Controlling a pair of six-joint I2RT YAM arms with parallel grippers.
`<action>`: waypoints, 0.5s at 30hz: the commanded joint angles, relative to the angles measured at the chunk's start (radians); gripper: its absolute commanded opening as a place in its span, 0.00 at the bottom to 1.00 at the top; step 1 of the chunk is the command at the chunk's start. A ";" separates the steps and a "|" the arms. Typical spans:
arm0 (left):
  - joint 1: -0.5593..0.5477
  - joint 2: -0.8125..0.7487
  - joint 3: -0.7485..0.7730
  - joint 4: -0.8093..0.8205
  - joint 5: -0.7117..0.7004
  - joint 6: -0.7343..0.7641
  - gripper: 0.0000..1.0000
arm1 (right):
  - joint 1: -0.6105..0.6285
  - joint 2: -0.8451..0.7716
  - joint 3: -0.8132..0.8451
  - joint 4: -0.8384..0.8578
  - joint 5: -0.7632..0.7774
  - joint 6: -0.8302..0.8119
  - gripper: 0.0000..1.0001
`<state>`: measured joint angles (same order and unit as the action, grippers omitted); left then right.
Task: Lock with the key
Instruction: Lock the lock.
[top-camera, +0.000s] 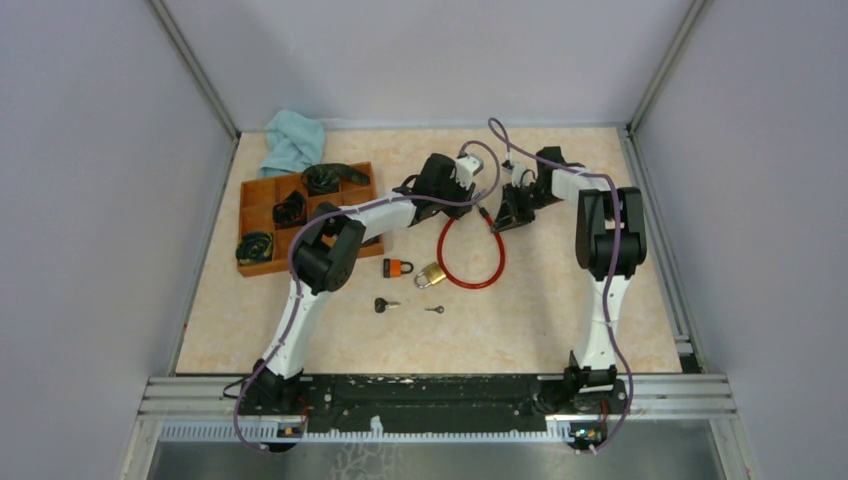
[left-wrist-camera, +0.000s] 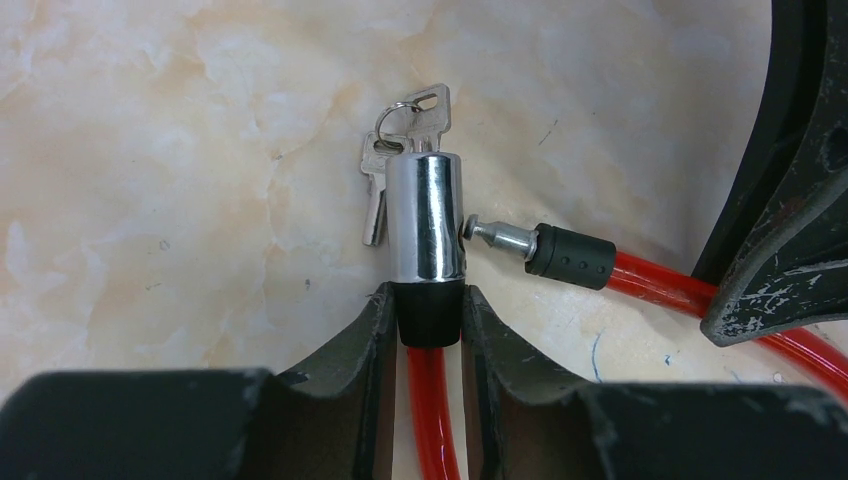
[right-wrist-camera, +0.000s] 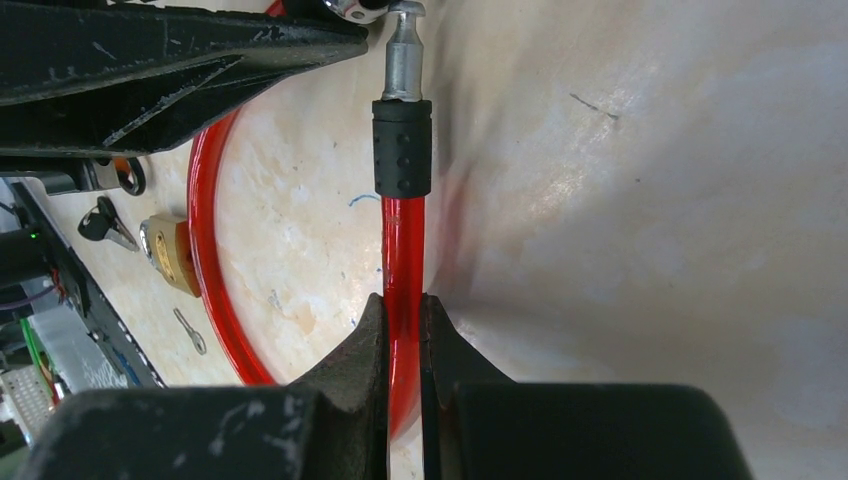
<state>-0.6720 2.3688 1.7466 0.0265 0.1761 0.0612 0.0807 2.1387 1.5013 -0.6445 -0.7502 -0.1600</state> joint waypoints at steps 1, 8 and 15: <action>-0.018 0.035 -0.047 -0.129 0.011 0.016 0.00 | 0.021 0.015 0.033 0.065 -0.112 0.023 0.00; -0.018 0.036 -0.047 -0.126 0.001 0.020 0.00 | 0.003 0.014 0.009 0.096 -0.142 0.041 0.00; -0.021 0.037 -0.039 -0.126 -0.004 0.030 0.00 | 0.002 0.022 0.019 0.090 -0.094 0.049 0.00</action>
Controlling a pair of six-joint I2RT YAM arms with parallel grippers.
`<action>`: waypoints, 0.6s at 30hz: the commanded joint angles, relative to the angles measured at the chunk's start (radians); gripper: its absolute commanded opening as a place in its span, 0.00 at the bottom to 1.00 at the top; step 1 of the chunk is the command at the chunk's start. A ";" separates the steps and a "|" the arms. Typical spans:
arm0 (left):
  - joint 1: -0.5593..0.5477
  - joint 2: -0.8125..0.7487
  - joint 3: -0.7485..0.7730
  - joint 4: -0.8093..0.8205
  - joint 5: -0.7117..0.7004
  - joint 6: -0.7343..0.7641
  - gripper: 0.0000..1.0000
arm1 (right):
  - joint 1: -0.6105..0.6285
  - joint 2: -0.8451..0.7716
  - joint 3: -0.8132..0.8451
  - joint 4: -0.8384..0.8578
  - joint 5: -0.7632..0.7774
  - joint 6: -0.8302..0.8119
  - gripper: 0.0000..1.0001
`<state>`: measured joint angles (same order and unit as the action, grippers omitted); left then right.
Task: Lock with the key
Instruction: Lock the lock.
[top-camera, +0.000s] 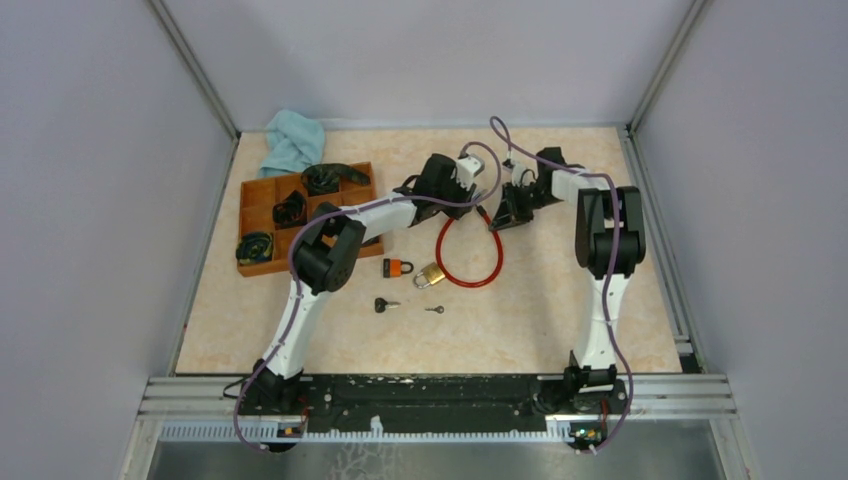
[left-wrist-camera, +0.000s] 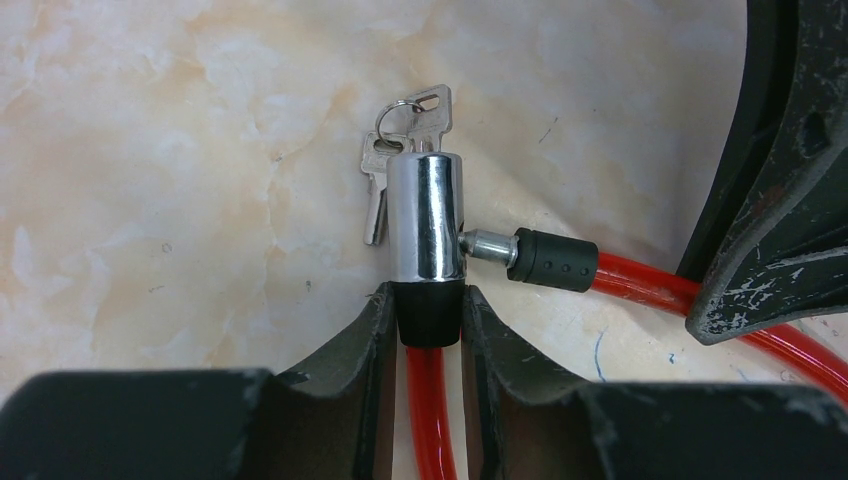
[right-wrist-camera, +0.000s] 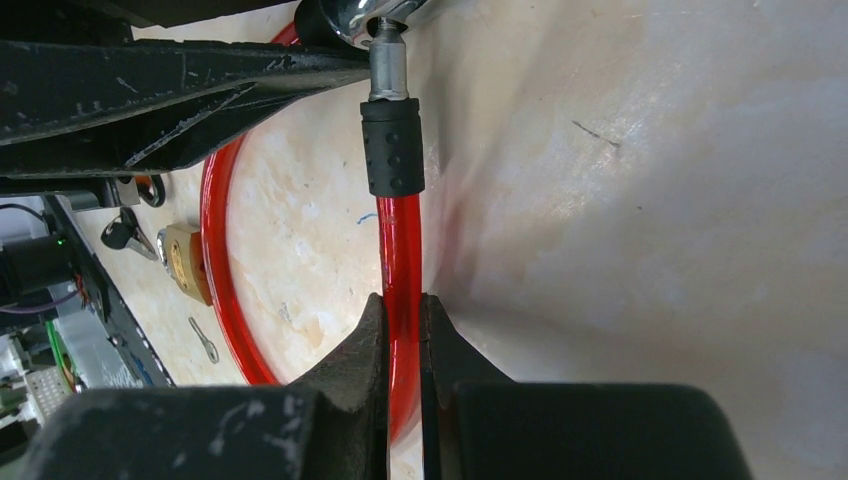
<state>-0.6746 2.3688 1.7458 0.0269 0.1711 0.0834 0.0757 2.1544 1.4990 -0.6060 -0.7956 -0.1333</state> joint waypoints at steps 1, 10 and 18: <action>-0.020 0.037 -0.038 -0.126 0.001 0.010 0.00 | 0.007 0.010 0.028 0.049 -0.045 0.026 0.00; -0.038 0.045 -0.030 -0.126 -0.016 0.028 0.00 | 0.003 0.029 0.126 0.016 0.012 0.047 0.00; -0.054 0.050 -0.016 -0.135 -0.028 0.050 0.00 | -0.021 0.071 0.218 -0.021 0.013 0.061 0.00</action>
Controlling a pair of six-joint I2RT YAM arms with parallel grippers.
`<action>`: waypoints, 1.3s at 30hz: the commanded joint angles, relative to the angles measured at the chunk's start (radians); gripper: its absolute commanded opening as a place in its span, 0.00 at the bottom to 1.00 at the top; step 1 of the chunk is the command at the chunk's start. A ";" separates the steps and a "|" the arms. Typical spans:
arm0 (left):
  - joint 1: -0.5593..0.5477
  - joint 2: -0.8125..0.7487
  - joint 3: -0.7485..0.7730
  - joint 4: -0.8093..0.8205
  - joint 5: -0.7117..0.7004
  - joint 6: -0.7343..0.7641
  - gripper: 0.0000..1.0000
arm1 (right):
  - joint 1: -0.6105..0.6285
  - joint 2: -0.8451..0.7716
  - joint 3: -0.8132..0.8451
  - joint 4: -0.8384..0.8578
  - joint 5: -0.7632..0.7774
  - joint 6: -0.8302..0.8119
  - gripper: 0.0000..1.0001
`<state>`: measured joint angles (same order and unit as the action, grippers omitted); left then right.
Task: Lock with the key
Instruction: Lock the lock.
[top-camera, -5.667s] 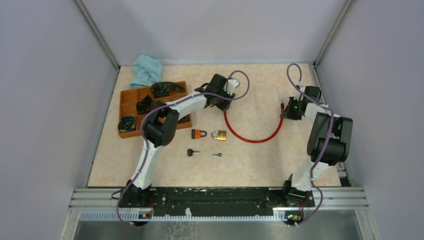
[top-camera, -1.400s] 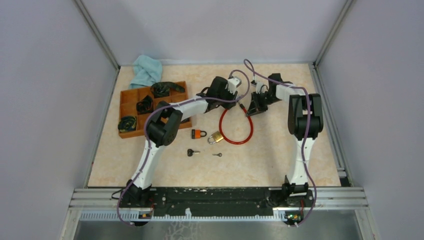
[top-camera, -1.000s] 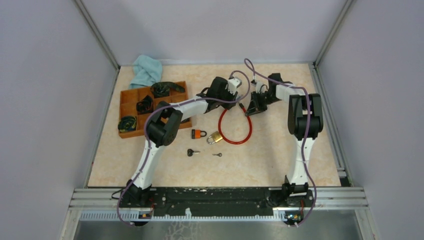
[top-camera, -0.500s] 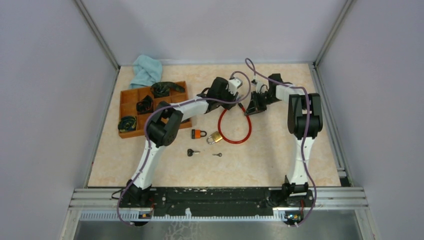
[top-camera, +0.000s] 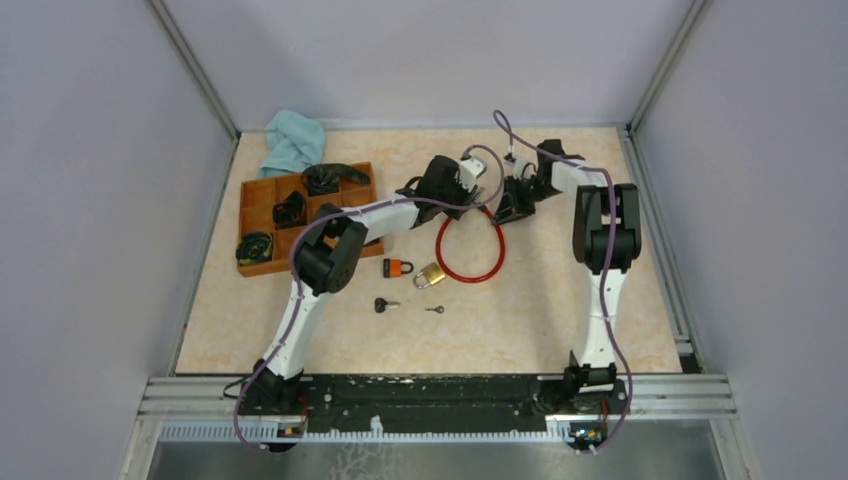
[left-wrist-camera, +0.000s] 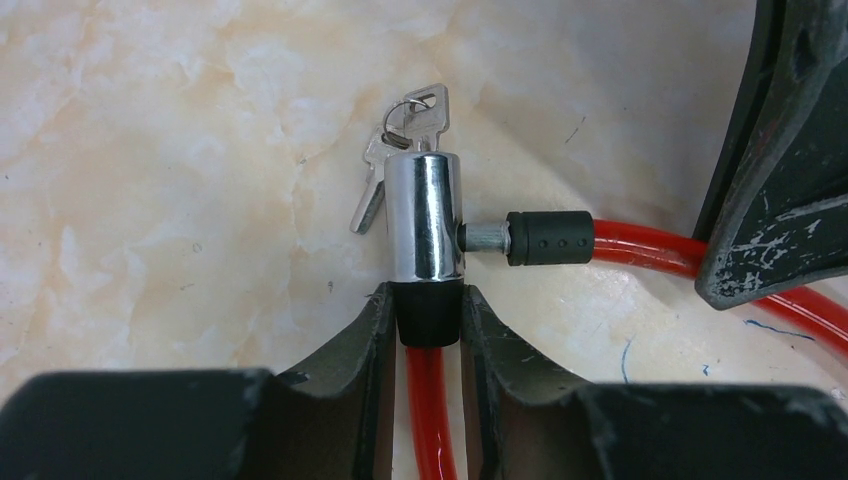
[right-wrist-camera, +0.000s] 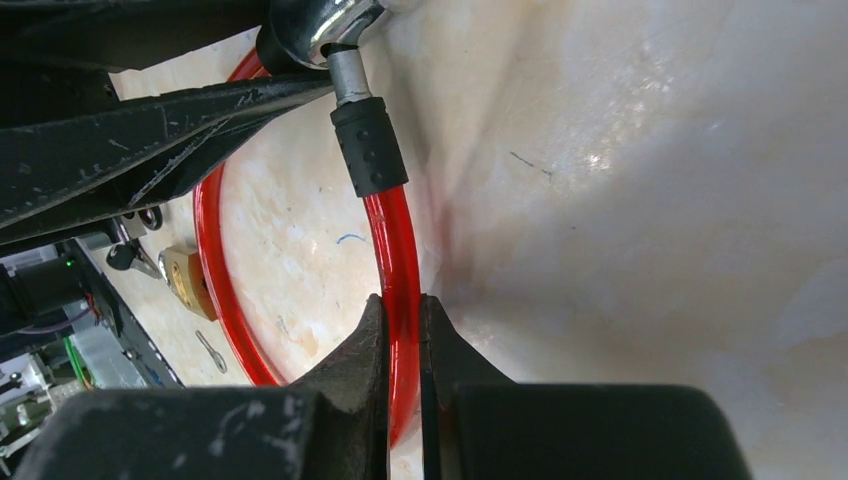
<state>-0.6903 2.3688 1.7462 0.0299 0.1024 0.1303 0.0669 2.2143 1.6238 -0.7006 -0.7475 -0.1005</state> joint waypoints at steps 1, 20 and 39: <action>-0.039 0.051 -0.015 -0.138 0.039 0.004 0.00 | -0.013 0.012 0.098 0.072 -0.047 0.030 0.00; -0.055 0.094 0.085 -0.198 0.057 -0.038 0.00 | -0.003 0.029 0.067 0.125 -0.100 0.044 0.00; -0.051 0.127 0.140 -0.229 0.038 -0.092 0.00 | 0.014 -0.010 -0.107 0.245 -0.094 0.056 0.25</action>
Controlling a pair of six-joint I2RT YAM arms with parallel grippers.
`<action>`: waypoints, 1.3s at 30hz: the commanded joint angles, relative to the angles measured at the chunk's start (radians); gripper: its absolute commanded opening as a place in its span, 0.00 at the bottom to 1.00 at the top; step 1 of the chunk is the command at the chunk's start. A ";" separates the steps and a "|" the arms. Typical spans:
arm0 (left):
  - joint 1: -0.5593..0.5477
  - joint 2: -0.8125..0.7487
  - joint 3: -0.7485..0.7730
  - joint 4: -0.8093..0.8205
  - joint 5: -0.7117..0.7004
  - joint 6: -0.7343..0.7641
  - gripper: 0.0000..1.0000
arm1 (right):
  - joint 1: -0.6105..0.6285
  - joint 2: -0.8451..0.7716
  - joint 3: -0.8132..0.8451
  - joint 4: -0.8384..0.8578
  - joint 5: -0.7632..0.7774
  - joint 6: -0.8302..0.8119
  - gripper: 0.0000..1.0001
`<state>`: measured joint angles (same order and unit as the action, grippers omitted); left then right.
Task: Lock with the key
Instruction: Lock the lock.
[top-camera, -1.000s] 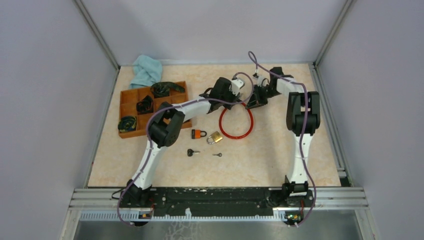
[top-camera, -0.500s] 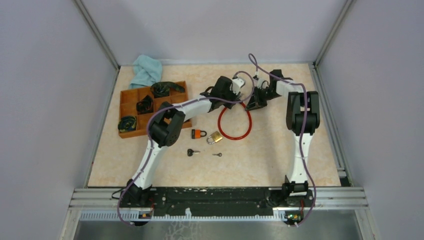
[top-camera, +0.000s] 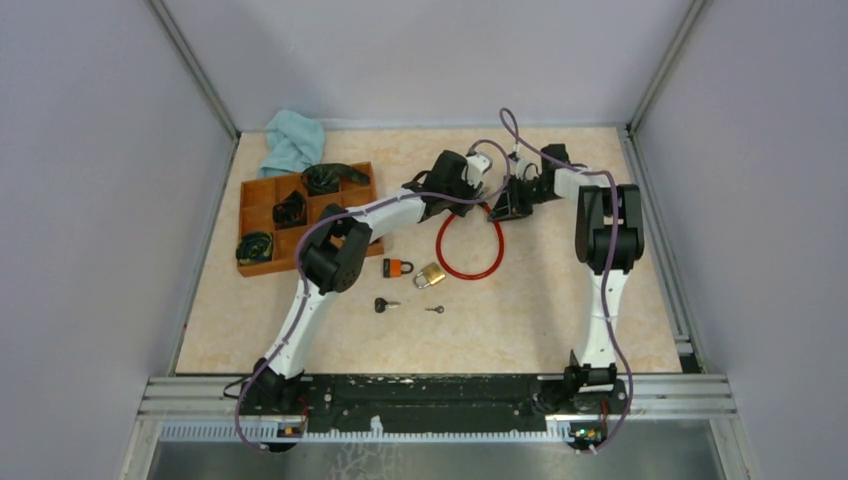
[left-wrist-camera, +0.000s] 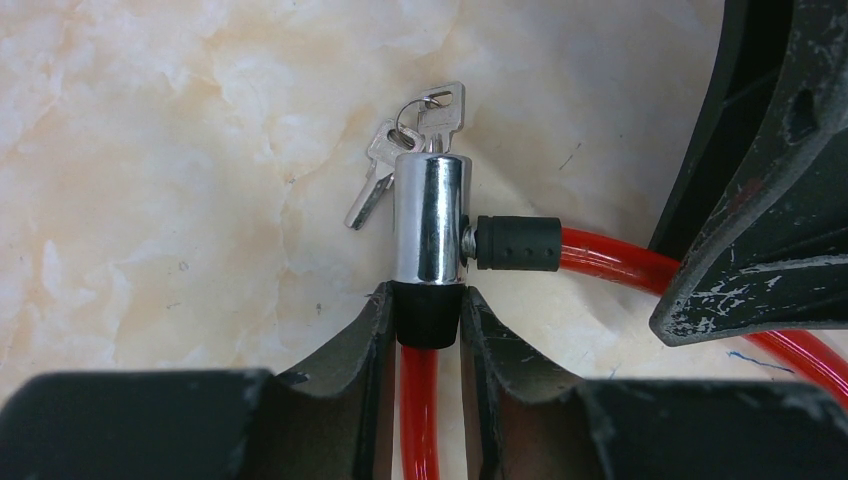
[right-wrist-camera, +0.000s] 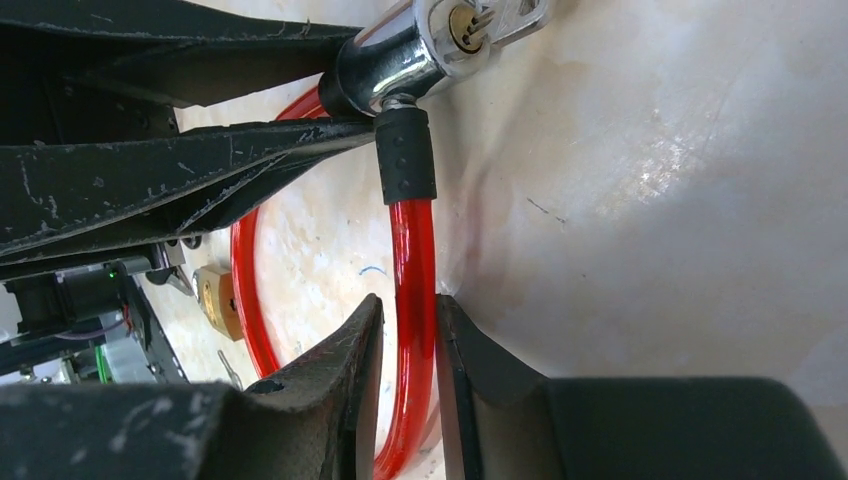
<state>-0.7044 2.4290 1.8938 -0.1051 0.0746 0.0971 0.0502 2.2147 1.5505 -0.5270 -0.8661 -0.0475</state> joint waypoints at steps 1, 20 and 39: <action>-0.037 0.066 -0.008 -0.094 0.070 -0.060 0.00 | 0.032 -0.008 -0.036 0.077 0.022 0.009 0.25; -0.009 -0.014 -0.092 -0.009 0.294 -0.063 0.18 | 0.012 -0.076 -0.056 0.220 -0.034 0.029 0.00; 0.127 -0.062 -0.145 0.071 0.610 -0.110 0.64 | -0.030 -0.172 -0.072 0.168 -0.100 -0.121 0.00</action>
<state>-0.5949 2.3943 1.7828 0.0010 0.5659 0.0303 0.0231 2.1433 1.4639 -0.4088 -0.8925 -0.1173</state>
